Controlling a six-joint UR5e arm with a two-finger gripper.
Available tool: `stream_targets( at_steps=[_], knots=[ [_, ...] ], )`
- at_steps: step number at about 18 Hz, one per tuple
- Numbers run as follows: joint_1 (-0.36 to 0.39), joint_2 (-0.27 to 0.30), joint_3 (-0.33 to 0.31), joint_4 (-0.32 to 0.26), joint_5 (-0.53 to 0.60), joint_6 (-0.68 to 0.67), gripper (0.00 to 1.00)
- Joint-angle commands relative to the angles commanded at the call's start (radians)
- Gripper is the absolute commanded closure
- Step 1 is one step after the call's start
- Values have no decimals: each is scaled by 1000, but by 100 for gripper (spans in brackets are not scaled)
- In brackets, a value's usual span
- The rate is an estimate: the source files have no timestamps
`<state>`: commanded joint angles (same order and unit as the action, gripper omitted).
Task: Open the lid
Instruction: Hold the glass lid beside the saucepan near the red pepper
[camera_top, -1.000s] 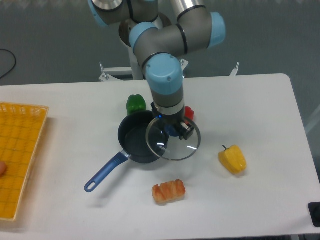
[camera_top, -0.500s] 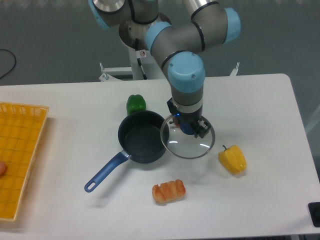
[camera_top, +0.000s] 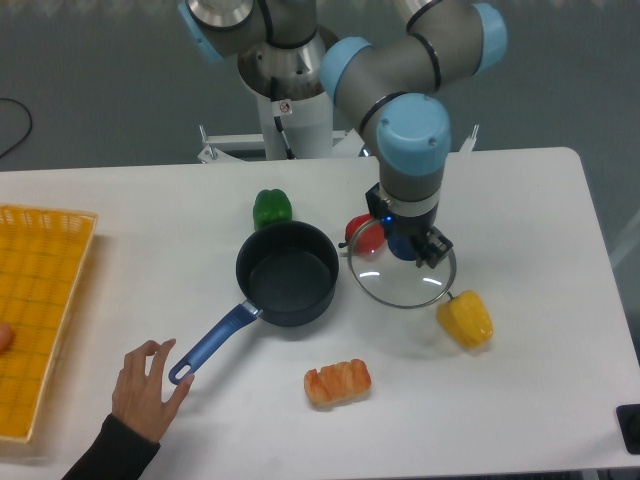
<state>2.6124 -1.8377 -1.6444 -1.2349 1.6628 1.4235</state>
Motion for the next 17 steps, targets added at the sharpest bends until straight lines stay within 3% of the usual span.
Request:
stream_targets(
  at_steps=[17],
  knots=[
    [25,3,0,2,-5,5,60]
  ],
)
